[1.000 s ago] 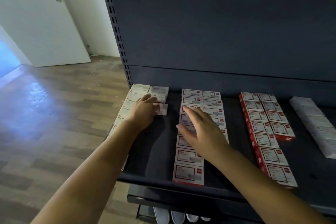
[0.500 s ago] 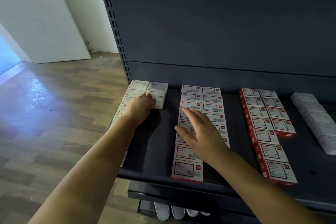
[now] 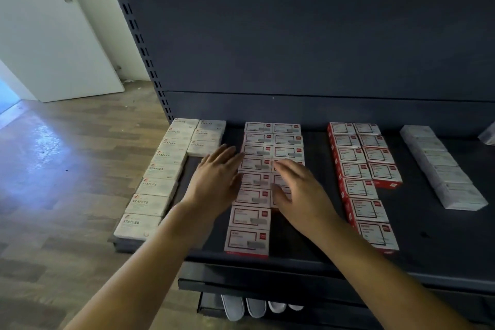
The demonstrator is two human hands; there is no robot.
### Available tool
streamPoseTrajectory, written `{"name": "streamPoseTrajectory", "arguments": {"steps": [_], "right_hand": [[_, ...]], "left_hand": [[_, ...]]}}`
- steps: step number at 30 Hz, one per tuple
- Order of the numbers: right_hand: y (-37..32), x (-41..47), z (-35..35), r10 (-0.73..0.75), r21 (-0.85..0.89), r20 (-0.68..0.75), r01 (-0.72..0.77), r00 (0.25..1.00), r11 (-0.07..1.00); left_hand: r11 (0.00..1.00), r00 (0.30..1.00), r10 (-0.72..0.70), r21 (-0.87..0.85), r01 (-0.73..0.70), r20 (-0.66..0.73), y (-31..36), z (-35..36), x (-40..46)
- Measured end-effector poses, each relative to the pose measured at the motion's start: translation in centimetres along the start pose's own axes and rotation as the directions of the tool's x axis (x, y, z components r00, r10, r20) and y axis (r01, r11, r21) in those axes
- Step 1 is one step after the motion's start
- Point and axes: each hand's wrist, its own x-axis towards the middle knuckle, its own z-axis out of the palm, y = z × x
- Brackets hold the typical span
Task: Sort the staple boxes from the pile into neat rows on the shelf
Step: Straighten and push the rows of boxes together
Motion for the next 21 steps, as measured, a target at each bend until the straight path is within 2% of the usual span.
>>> {"name": "streamPoseTrajectory", "arguments": {"steps": [6,17,21], "right_hand": [[4.5,-3.0,-2.8,0.055,-0.045,-0.071,-0.058,0.996,0.997],[16.6,-10.4,-11.7,0.19,-0.009,-0.136,-0.193,0.972,0.981],[21.4,-12.8,-13.9,0.179,-0.02,-0.191,-0.186,0.965,0.982]], "left_hand": [[0.994,0.987,0.105,0.023,-0.103,-0.12,9.3,-0.4,-0.5],[0.99,0.987,0.127,-0.055,-0.133,-0.096,25.7,2.4,2.8],[0.992,0.989,0.12,-0.035,-0.123,-0.084,30.5,3.6,4.4]]}}
